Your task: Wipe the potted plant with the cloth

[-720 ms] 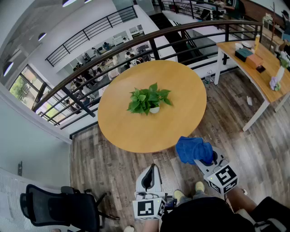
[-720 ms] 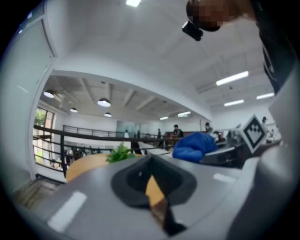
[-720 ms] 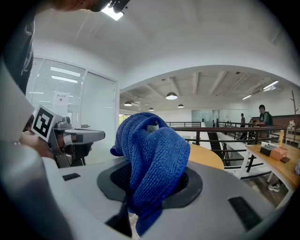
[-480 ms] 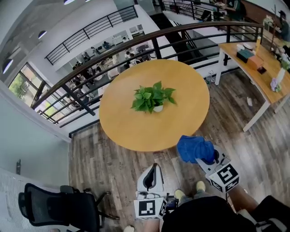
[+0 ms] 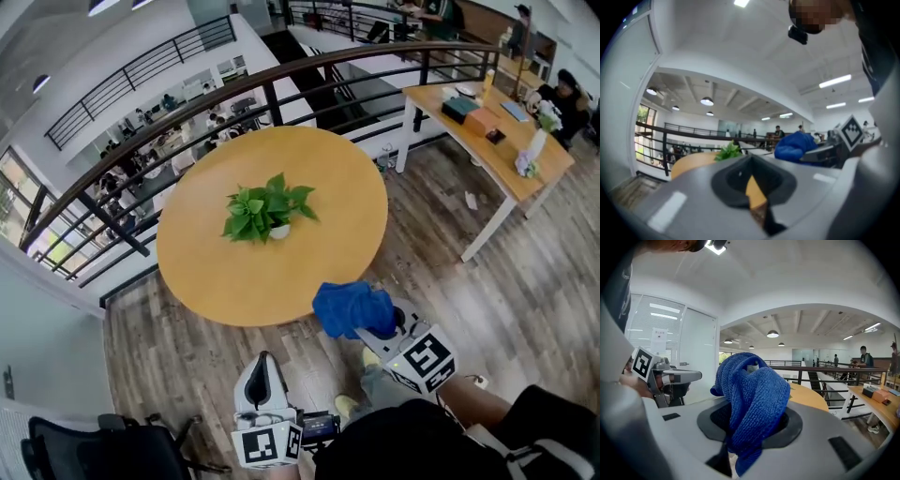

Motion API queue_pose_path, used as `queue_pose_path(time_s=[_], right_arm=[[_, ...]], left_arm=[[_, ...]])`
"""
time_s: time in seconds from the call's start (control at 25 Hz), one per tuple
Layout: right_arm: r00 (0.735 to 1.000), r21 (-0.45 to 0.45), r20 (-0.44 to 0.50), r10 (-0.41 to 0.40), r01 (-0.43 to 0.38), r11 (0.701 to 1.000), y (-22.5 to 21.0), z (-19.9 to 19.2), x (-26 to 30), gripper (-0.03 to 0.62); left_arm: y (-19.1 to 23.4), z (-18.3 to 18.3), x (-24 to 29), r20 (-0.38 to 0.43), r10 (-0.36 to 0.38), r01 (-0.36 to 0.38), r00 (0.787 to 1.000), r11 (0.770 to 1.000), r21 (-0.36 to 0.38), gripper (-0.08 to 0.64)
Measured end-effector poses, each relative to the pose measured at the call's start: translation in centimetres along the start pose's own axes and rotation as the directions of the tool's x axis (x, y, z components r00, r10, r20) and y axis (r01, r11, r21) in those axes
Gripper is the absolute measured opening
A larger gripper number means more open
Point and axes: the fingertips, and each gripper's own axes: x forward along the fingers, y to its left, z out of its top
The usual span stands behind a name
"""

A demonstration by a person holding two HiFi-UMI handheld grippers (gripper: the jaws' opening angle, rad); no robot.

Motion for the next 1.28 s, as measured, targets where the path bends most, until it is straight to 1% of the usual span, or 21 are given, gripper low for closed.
queue_pose_path(time_s=[0.2,0.44,0.56,0.64,1.0,1.28], right_arm=[[1.0,0.011,0.001,-0.022,0.022,1.0,-2.3,0.3,0.2,0.146],[1.0,0.008,0.018,-0.015,0.015,1.0,-6.0,1.4,2.4,0.146],[0.999,0.001,0.02,-0.032,0.032,1.0,-9.0,1.9,3.5,0.146],[0.999,0.001,0.019,-0.034,0.034,0.999,-10.8,2.2,4.5,0.146],[1.0,0.022,0.001,0.006,-0.006,1.0,-16.3,2.2,10.0,0.146],[0.999,0.016,0.018,0.046,-0.047,0.999,-19.6,3.0,13.3,0.146]], left_arm=[[-1.1,0.4,2.6,-0.005,-0.039,0.039,0.999,0.999,0.011,0.0],[-1.2,1.6,6.9,0.0,-0.043,0.043,0.999,0.998,0.034,0.0],[-1.3,2.1,10.1,0.003,-0.051,0.051,0.999,0.998,0.039,0.0],[-0.9,2.3,12.0,-0.001,-0.044,0.044,0.999,0.998,0.044,0.0],[1.6,3.0,19.1,-0.041,0.011,-0.008,0.999,0.998,0.066,0.0],[2.6,4.2,22.9,-0.036,0.064,-0.06,0.997,0.994,0.091,0.0]])
